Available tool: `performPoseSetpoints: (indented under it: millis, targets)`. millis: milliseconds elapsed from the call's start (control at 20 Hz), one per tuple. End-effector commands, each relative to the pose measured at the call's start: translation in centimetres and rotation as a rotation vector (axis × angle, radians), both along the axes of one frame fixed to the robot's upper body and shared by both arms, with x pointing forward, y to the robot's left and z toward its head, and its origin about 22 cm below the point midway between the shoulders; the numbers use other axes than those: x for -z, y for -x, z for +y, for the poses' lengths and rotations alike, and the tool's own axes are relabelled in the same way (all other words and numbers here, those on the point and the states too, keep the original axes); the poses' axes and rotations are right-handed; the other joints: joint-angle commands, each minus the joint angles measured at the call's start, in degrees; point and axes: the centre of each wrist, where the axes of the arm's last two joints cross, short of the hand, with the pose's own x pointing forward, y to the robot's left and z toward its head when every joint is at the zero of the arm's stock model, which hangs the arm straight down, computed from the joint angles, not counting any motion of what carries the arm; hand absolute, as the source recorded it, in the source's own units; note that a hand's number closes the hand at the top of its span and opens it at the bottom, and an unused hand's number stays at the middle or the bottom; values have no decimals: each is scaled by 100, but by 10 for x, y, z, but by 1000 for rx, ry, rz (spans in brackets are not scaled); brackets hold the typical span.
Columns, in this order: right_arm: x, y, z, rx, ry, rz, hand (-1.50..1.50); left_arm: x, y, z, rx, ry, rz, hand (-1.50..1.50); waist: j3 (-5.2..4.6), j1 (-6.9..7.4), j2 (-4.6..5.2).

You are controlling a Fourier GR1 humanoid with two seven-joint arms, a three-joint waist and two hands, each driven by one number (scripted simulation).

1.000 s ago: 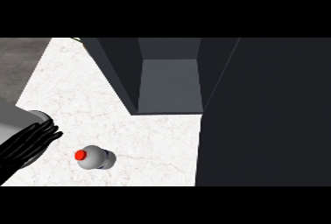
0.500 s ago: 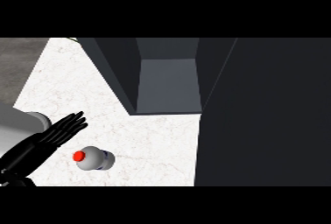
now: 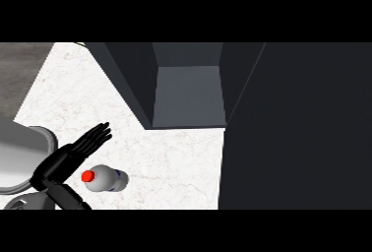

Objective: Pick up the bottled water, place it into the cabinet and close the cabinet

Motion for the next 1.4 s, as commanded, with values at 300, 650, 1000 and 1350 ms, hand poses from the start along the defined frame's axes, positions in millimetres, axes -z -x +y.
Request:
performPoseSetpoints:
  millis: [300, 650, 1000, 1350]
  targets:
    - [-33, 26, -2, -6, 5, -50, -150, 62, 4, -6, 45, 57, 54, -150, -4, -79, 2]
    - [-20, 20, -3, 8, -7, -50, -150, 85, 2, -30, 135, 132, 134, -150, -6, -41, 21]
    - [-14, 24, -6, -7, 13, -19, -150, 103, 8, -39, 57, 187, 126, 150, -2, -7, 12]
    - [-20, 30, -6, -19, 8, -30, -150, 119, 16, -50, 36, 268, 177, 150, -8, -50, 21]
